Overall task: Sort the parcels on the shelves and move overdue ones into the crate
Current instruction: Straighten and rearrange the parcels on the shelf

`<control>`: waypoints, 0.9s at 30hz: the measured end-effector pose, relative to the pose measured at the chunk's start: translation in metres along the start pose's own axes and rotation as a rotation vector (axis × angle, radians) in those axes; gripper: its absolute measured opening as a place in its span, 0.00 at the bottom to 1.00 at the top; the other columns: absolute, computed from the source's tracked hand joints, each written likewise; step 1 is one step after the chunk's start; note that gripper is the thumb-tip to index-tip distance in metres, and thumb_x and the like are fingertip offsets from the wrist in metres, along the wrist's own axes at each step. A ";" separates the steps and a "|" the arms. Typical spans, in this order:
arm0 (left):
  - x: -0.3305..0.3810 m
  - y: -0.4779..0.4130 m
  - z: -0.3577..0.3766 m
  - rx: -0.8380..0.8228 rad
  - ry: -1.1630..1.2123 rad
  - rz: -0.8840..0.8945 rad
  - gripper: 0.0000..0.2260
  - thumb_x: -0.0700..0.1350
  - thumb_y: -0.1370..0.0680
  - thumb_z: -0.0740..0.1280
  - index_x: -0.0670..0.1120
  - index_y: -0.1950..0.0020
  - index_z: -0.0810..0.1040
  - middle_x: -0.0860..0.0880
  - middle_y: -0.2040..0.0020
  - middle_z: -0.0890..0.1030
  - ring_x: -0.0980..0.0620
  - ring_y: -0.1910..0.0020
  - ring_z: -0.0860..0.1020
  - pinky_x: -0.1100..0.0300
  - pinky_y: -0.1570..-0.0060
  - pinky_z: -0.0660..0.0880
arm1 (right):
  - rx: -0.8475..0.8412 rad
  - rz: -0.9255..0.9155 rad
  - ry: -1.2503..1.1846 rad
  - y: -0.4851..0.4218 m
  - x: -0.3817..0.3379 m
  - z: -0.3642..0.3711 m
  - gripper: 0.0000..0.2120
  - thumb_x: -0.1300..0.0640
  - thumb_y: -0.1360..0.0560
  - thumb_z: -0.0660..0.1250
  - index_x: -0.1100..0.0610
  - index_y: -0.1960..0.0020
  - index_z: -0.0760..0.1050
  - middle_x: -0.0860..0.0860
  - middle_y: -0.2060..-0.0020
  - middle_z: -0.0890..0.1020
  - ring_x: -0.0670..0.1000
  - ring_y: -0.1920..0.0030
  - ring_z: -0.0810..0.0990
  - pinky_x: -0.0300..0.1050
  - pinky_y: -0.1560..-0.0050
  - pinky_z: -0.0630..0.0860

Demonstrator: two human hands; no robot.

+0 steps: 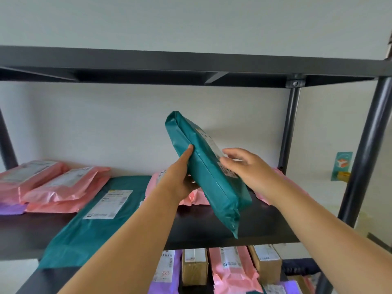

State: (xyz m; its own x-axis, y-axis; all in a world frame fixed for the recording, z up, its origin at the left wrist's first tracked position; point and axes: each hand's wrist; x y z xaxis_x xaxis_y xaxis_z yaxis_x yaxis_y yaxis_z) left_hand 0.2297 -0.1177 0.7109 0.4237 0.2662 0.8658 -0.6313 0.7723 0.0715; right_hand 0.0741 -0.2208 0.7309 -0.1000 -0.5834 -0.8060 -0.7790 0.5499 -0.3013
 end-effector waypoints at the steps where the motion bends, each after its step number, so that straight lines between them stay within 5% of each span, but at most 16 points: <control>1: 0.000 0.000 -0.002 -0.015 0.044 -0.015 0.26 0.58 0.27 0.73 0.46 0.35 0.76 0.43 0.42 0.83 0.41 0.42 0.81 0.42 0.42 0.78 | 0.004 0.066 -0.011 -0.003 0.003 -0.003 0.27 0.35 0.26 0.65 0.43 0.30 0.70 0.44 0.34 0.75 0.47 0.37 0.76 0.54 0.34 0.74; 7: 0.001 0.002 0.000 -0.142 0.181 -0.017 0.21 0.55 0.20 0.65 0.44 0.32 0.75 0.41 0.39 0.81 0.39 0.39 0.79 0.43 0.38 0.74 | -0.173 0.386 -0.355 0.002 0.011 -0.009 0.21 0.39 0.26 0.68 0.52 0.41 0.79 0.50 0.50 0.86 0.53 0.46 0.85 0.54 0.37 0.77; 17: -0.002 -0.005 0.002 0.089 -0.075 0.075 0.20 0.55 0.22 0.68 0.40 0.39 0.78 0.41 0.45 0.83 0.42 0.49 0.84 0.46 0.45 0.80 | -0.115 0.270 -0.445 0.007 0.013 -0.004 0.16 0.49 0.27 0.73 0.52 0.41 0.76 0.48 0.52 0.87 0.50 0.50 0.86 0.52 0.42 0.80; 20: -0.003 0.001 0.006 0.010 -0.155 0.097 0.21 0.59 0.22 0.66 0.43 0.40 0.79 0.43 0.45 0.84 0.45 0.48 0.84 0.49 0.45 0.80 | -0.050 0.214 -0.397 0.008 0.016 0.000 0.13 0.50 0.27 0.74 0.49 0.45 0.76 0.46 0.54 0.87 0.47 0.52 0.86 0.51 0.44 0.81; 27: -0.004 0.009 0.006 -0.081 -0.186 0.158 0.20 0.50 0.24 0.72 0.41 0.36 0.76 0.45 0.46 0.85 0.45 0.46 0.83 0.48 0.42 0.79 | -0.079 0.195 -0.486 0.014 0.019 0.002 0.16 0.48 0.25 0.70 0.51 0.38 0.76 0.47 0.49 0.86 0.50 0.46 0.84 0.53 0.40 0.78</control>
State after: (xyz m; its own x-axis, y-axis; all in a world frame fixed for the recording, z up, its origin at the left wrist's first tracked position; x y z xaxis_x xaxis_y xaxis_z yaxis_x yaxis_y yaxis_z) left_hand 0.2182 -0.1158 0.7109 0.1920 0.2823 0.9399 -0.6227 0.7753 -0.1056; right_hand 0.0629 -0.2225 0.7105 0.0361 -0.1201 -0.9921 -0.8206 0.5630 -0.0980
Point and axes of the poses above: each hand's wrist, its own y-axis away from the middle knuckle, its own z-axis out of the palm, x = y × z
